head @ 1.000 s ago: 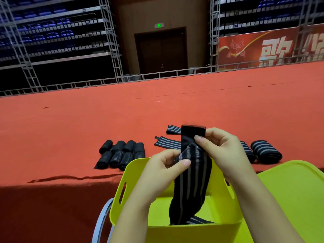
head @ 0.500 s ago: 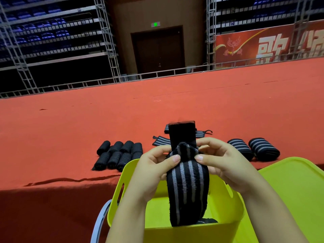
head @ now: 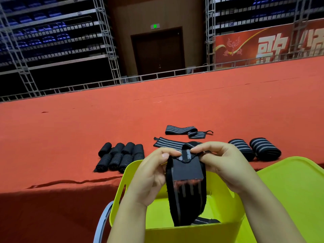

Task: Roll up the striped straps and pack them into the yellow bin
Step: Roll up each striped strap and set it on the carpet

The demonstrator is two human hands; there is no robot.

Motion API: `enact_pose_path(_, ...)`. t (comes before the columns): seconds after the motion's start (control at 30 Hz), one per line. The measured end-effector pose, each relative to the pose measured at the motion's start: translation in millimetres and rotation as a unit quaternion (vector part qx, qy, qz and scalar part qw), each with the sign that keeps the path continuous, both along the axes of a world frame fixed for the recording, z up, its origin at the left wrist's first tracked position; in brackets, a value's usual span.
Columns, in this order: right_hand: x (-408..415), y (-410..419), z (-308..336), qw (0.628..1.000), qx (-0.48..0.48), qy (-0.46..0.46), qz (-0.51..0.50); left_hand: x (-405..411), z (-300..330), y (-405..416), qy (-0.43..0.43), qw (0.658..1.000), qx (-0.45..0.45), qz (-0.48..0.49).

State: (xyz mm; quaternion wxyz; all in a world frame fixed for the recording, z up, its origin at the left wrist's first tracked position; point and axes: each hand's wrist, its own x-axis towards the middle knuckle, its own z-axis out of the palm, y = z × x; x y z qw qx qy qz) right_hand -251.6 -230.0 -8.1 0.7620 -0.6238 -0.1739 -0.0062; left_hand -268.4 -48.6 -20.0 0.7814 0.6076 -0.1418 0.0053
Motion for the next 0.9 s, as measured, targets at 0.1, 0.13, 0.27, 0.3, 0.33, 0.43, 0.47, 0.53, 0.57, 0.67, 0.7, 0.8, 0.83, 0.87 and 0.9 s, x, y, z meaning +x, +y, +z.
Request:
enact_pose_path(0.1,-0.8,3.1,-0.6,0.999,-0.010,-0.036,-0.038,-0.7,0.3,-1.9,-0.007,0.998,0.054,0.020)
enact_pose_path(0.13,-1.0,3.4,-0.6,0.997,-0.010,-0.050,-0.049,-0.9,0.9,-2.3,-0.002,0.997,0.074,0.030)
enact_pose_path(0.27,-1.5,3.3,-0.9,0.992,-0.022,-0.101,-0.065,-2.4,2.7,1.3,0.026,0.992,0.122,0.023)
enact_pose_path(0.3,-1.3,3.2,-1.3,0.992,-0.028,-0.105,-0.065,-2.9,2.9,1.8,0.019,0.991,0.130,0.028)
enact_pose_path(0.33,-0.7,2.6,-2.1,0.992,-0.032,-0.104,-0.063,-3.1,3.0,1.8,0.013,0.990,0.133,0.038)
enact_pose_path(0.43,0.2,0.9,-2.9,0.995,-0.013,-0.094,-0.018,-3.3,2.3,1.3,-0.005,0.991,0.118,0.055)
enact_pose_path(0.47,-0.3,-1.0,-3.3,0.996,-0.009,-0.088,0.010,-3.4,2.2,1.0,-0.009,0.992,0.110,0.056)
enact_pose_path(0.53,-1.2,-6.2,-5.3,0.995,-0.033,-0.078,0.058,-3.6,2.2,0.6,-0.019,0.994,0.093,0.054)
enact_pose_path(0.57,-1.9,-7.6,-6.1,0.993,-0.061,-0.078,0.070,-3.5,2.3,0.9,-0.024,0.995,0.086,0.055)
enact_pose_path(0.67,-4.6,-7.6,-9.1,0.986,-0.128,-0.083,0.070,-4.6,3.7,-0.9,-0.035,0.994,0.081,0.060)
enact_pose_path(0.7,-5.7,-6.7,-8.4,0.986,-0.130,-0.085,0.061,-4.6,4.1,-1.8,-0.038,0.994,0.082,0.062)
enact_pose_path(0.8,-6.4,-6.5,-6.9,0.986,-0.125,-0.100,0.041,-4.9,4.0,-3.6,-0.035,0.995,0.070,0.061)
enact_pose_path(0.83,-6.1,-6.0,-6.3,0.986,-0.122,-0.106,0.036,-4.7,3.2,-3.1,-0.033,0.996,0.067,0.056)
enact_pose_path(0.87,-5.5,-5.6,-6.9,0.987,-0.118,-0.108,0.028,-4.7,2.8,-3.0,-0.030,0.996,0.071,0.049)
enact_pose_path(0.9,-4.9,-5.2,-8.0,0.988,-0.109,-0.106,0.020,-4.6,1.9,-2.9,-0.030,0.995,0.081,0.042)
